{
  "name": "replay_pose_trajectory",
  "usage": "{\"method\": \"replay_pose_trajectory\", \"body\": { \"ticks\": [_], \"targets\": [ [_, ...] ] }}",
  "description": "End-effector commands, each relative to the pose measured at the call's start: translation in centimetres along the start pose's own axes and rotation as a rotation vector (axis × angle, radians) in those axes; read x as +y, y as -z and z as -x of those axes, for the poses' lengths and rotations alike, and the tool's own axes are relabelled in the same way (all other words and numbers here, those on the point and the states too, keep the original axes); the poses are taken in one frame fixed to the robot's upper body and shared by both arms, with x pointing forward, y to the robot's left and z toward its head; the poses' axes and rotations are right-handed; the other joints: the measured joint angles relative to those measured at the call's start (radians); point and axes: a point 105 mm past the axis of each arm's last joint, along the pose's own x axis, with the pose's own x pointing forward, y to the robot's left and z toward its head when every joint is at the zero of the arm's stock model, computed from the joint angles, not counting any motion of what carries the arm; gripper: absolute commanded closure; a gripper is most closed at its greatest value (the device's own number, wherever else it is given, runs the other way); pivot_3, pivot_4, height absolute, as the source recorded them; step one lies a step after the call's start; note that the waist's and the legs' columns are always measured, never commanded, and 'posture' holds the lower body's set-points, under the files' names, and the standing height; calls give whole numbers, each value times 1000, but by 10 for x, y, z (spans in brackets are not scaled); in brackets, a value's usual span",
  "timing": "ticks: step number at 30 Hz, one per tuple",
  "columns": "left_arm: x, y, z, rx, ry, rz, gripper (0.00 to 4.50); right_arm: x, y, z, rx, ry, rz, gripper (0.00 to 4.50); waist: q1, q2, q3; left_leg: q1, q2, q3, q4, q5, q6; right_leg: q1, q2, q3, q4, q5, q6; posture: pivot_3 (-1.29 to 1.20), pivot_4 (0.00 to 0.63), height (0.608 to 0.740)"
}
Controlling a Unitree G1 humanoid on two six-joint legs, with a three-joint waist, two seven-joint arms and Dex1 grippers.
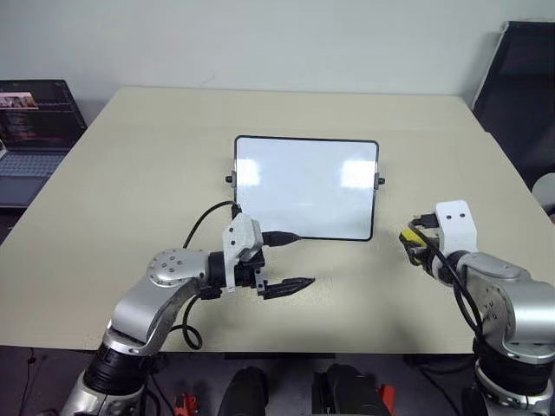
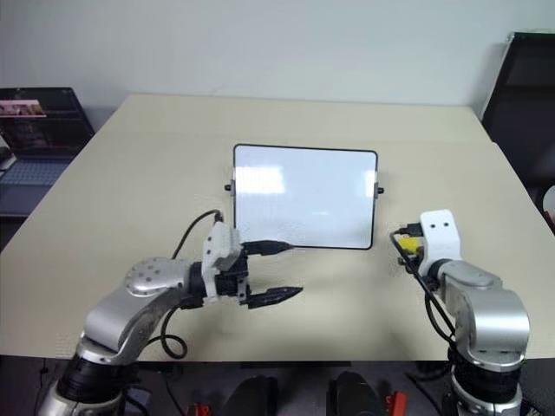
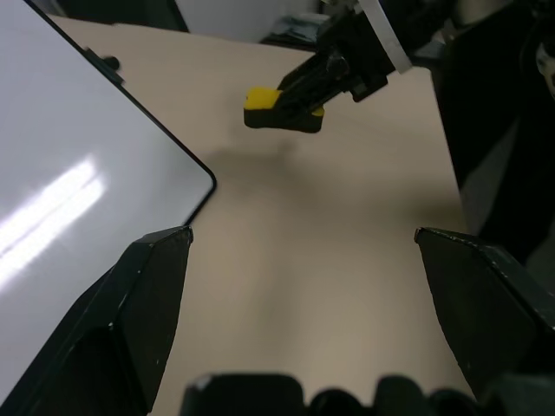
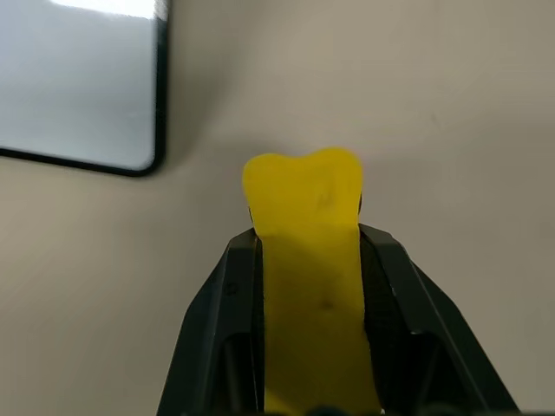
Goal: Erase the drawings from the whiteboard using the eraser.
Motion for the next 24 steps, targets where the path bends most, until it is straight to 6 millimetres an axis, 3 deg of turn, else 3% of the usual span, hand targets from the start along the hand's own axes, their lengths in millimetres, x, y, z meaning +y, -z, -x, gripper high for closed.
{"method": "replay_pose_trajectory", "body": {
  "ticks": [1,12,24],
  "targets": [
    [7,-4,-2,12,50,-98,0,-11,-5,4,-18,44,-20,3371,0,0,0,0,0,0,0,0,0,0,0,0,0,0,0,0,150,740],
    [10,11,-10,45,110,-211,0,-3,0,-5,-17,23,-170,3371,-2,0,0,-3,1,0,0,0,0,-3,1,1,0,2,-4,0,150,740],
    [11,7,-12,33,101,-227,0,18,-15,-20,-12,-35,-163,3371,-3,0,0,-6,0,0,0,0,0,-6,1,0,0,2,-4,0,150,740]
  ]
}}
